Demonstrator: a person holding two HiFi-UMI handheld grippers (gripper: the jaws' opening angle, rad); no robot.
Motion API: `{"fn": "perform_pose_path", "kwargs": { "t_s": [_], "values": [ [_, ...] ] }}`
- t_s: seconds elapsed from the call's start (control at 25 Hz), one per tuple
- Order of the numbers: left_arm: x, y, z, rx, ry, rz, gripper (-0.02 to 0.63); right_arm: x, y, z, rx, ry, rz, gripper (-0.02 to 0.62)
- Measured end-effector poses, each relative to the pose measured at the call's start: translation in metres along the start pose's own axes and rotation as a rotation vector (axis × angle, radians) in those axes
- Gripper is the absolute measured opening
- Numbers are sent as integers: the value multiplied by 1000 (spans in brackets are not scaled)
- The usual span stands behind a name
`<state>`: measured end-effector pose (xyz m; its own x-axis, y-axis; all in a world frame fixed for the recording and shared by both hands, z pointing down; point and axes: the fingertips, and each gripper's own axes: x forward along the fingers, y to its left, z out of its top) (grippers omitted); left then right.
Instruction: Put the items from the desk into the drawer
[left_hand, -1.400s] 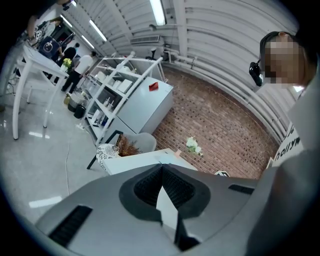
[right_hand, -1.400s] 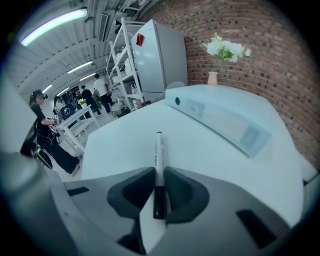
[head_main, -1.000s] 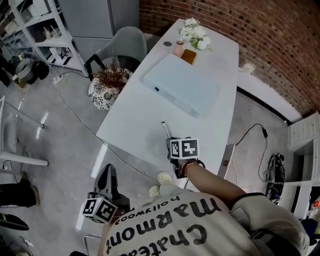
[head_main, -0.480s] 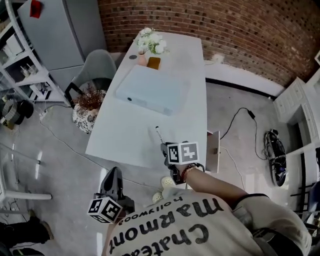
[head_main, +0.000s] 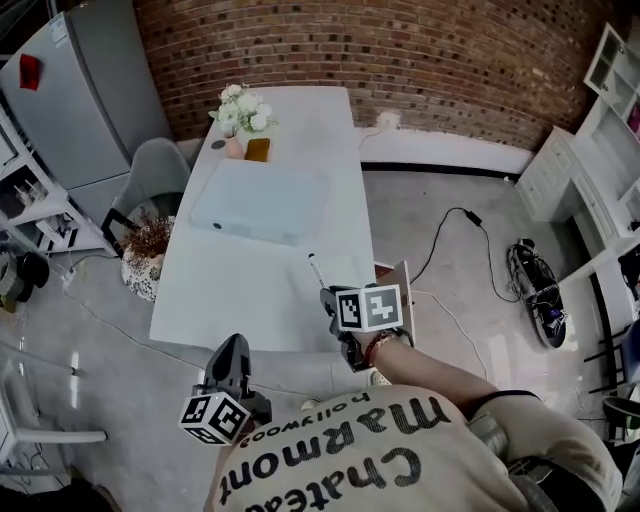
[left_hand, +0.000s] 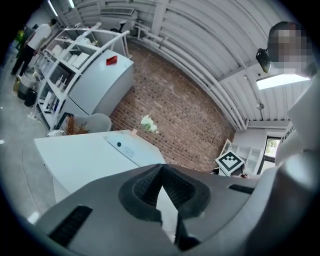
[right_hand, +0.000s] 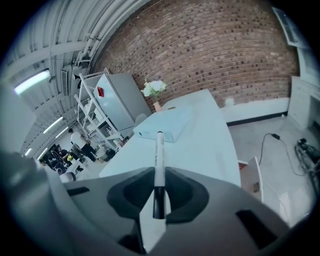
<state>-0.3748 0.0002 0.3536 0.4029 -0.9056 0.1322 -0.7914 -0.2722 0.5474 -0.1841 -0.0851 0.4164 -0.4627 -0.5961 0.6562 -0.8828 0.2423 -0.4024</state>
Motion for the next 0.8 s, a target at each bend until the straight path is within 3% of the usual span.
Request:
{"fn": "perform_pose_path", "kwargs": {
  "t_s": [0.36, 0.8],
  "values": [
    [51, -63, -15, 18, -1, -52, 2, -45, -80, 21, 49, -44, -33, 69],
    [115, -154, -69, 15, 29, -61, 2, -85, -194, 42, 88, -31, -49, 69]
  ]
}}
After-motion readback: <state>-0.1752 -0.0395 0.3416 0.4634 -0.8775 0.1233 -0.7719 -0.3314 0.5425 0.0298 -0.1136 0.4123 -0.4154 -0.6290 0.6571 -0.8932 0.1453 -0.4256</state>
